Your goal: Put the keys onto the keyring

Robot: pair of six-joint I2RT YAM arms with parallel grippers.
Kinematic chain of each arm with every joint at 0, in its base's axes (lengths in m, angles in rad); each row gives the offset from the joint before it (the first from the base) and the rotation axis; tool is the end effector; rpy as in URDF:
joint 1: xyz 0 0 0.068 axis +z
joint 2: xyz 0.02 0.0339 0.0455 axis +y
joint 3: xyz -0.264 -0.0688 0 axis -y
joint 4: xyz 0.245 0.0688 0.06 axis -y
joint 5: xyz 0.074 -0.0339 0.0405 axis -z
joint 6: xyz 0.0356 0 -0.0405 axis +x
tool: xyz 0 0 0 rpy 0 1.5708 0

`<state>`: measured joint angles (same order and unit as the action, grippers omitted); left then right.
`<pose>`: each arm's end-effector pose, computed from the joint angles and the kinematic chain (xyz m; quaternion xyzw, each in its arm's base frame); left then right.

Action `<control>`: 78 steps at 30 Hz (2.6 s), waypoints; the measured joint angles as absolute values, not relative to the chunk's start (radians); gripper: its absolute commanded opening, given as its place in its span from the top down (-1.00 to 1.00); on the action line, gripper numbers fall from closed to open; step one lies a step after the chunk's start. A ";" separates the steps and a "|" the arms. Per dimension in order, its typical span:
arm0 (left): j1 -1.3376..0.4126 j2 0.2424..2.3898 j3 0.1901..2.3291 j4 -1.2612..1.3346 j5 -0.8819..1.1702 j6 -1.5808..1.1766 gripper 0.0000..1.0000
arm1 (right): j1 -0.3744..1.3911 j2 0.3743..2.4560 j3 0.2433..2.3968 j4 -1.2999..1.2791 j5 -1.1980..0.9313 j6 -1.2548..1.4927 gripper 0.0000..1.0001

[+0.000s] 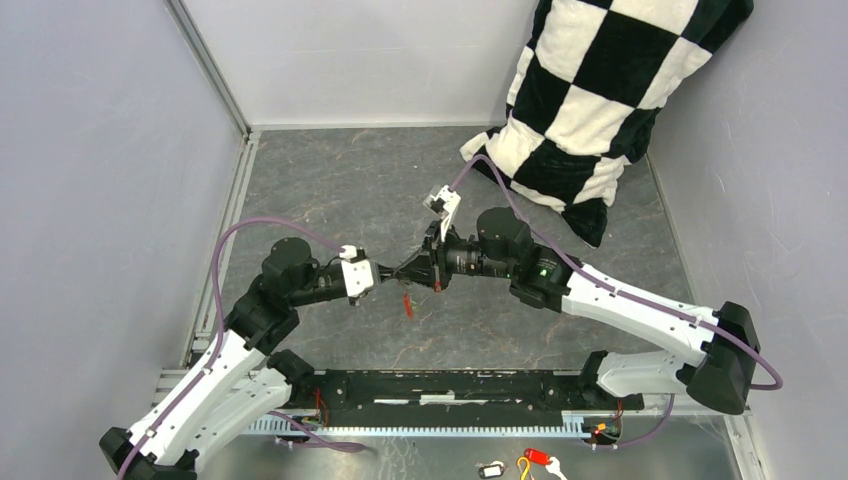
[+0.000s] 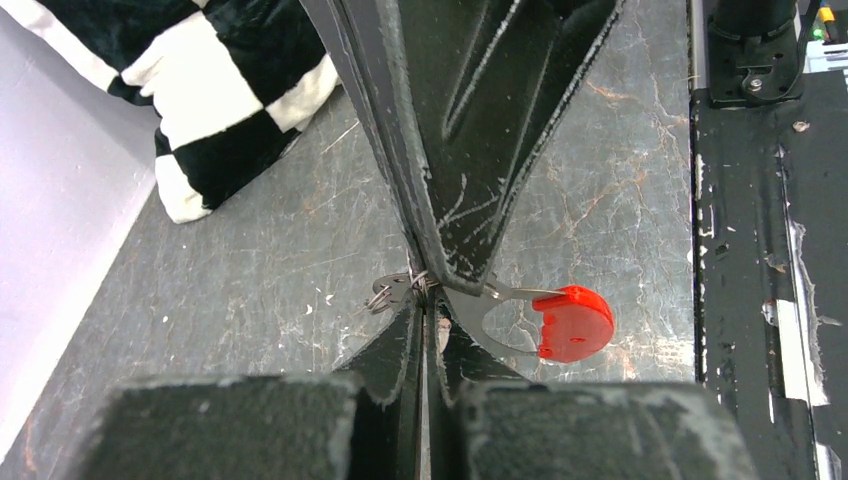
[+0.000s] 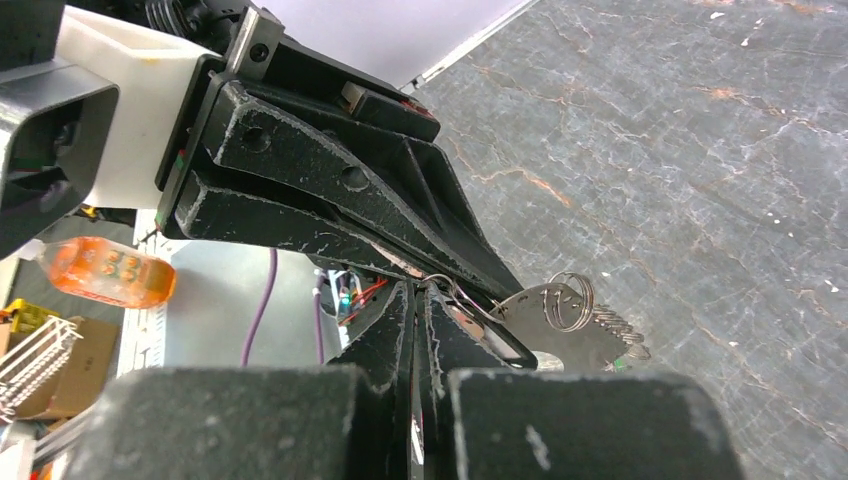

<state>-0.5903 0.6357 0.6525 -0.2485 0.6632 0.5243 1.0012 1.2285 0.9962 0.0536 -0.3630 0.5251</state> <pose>0.1131 -0.1022 0.3109 0.5636 0.5223 -0.2745 0.5781 0.1453 0.2504 0.3451 -0.2905 0.7062 0.5360 0.3600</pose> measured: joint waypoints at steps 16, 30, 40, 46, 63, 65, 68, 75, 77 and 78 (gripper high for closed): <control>-0.590 0.619 0.660 -0.270 0.657 0.495 0.96 | 1.027 1.267 1.084 -0.073 -0.358 0.427 0.87; -0.588 0.598 0.611 -0.044 0.683 0.353 0.96 | 1.026 1.284 1.201 -0.179 -0.408 0.403 0.73; -0.584 0.631 0.564 0.264 0.632 0.209 0.96 | 1.020 1.300 1.329 -0.249 -0.373 0.421 0.66; -0.581 0.686 0.561 0.426 0.604 0.115 0.96 | 1.005 1.296 1.342 -0.202 -0.373 0.475 0.55; -0.578 0.725 0.555 0.688 0.627 -0.062 0.96 | 1.021 1.312 1.471 -0.264 -0.399 0.500 0.35; -0.579 0.715 0.552 0.682 0.630 -0.076 0.96 | 1.021 1.320 1.490 -0.284 -0.406 0.498 0.33; -0.579 0.698 0.548 0.673 0.631 -0.094 0.96 | 1.023 1.327 1.508 -0.303 -0.417 0.496 0.31; -0.585 0.670 0.532 0.649 0.634 -0.137 0.96 | 1.019 1.344 1.549 -0.353 -0.437 0.488 0.15; -0.585 0.670 0.532 0.645 0.634 -0.141 0.96 | 1.019 1.349 1.562 -0.372 -0.440 0.485 0.11; -0.585 0.670 0.531 0.645 0.634 -0.141 0.96 | 1.019 1.351 1.567 -0.380 -0.440 0.483 -0.01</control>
